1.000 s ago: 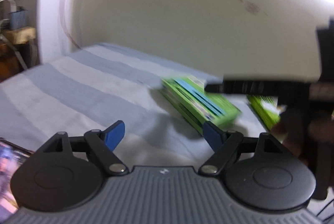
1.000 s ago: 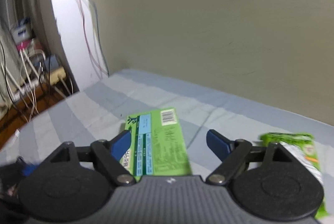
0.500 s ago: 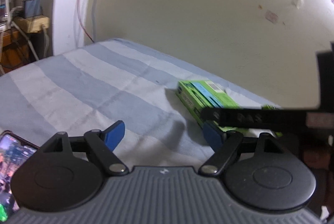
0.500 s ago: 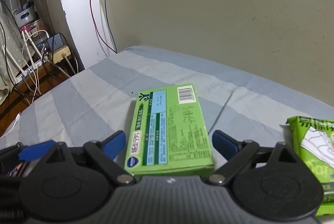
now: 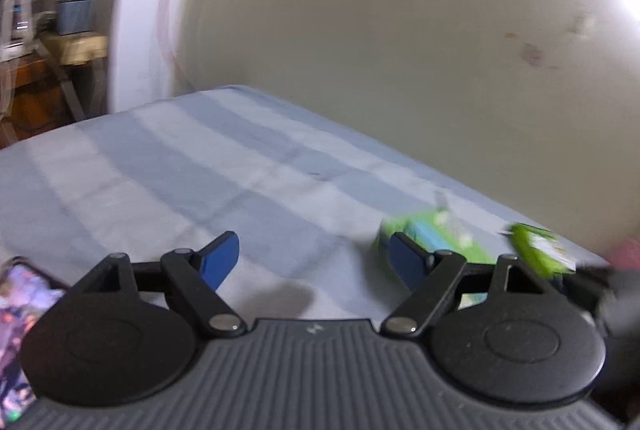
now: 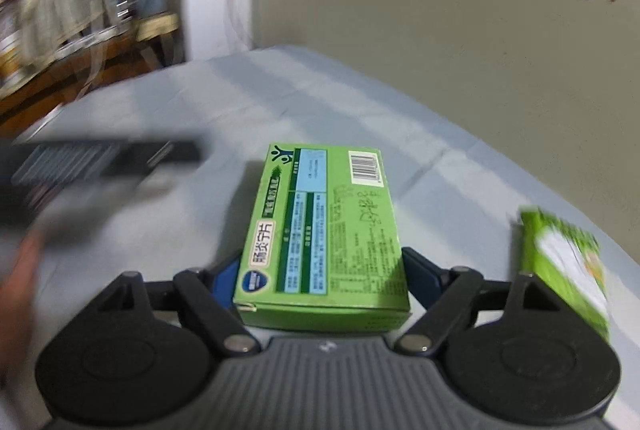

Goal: Organize objects
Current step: 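Carry the square green box into the tin and open the right gripper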

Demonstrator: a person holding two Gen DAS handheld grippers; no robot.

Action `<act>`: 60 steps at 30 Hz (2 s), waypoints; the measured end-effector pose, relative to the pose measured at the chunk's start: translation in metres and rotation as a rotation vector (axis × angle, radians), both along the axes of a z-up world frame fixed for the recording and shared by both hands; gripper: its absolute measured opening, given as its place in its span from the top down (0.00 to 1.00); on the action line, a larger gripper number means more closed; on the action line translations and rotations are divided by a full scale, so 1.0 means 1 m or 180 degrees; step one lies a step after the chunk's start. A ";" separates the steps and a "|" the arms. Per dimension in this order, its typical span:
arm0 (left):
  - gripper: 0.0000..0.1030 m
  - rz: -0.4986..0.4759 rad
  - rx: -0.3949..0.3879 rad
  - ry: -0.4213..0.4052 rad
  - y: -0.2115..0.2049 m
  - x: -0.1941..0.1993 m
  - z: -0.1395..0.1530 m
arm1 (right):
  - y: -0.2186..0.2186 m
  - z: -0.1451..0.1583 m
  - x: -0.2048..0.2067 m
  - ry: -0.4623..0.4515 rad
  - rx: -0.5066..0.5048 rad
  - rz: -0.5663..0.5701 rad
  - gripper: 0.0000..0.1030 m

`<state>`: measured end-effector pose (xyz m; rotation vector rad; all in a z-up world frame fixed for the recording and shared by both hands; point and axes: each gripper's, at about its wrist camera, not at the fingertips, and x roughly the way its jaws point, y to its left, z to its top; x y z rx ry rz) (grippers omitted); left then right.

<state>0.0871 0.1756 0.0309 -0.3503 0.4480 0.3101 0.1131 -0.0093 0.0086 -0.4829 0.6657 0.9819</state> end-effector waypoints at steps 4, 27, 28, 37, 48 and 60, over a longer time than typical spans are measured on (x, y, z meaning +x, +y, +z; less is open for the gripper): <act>0.19 -0.0794 -0.0137 -0.0136 -0.017 0.003 0.001 | -0.088 0.000 -0.041 -0.0075 -0.0138 0.0050 0.19; 0.20 -0.3635 -0.0126 0.0571 -0.289 0.015 -0.005 | -0.351 -0.003 -0.158 -0.0452 0.0198 -0.1822 0.06; 0.20 -0.3659 -0.0056 0.0585 -0.297 0.015 -0.005 | -0.359 -0.005 -0.161 -0.0349 0.0270 -0.1853 0.07; 0.41 -0.3858 -0.0136 0.0561 -0.315 -0.010 0.008 | -0.397 0.003 -0.162 -0.0167 0.0968 -0.2065 0.58; 0.40 -0.3930 0.0132 0.0050 -0.393 0.036 0.079 | -0.453 0.067 -0.105 -0.0733 0.1343 -0.2538 0.54; 0.37 -0.3638 0.0358 0.0386 -0.462 0.099 0.036 | -0.483 0.034 -0.006 -0.0846 0.0922 -0.3302 0.51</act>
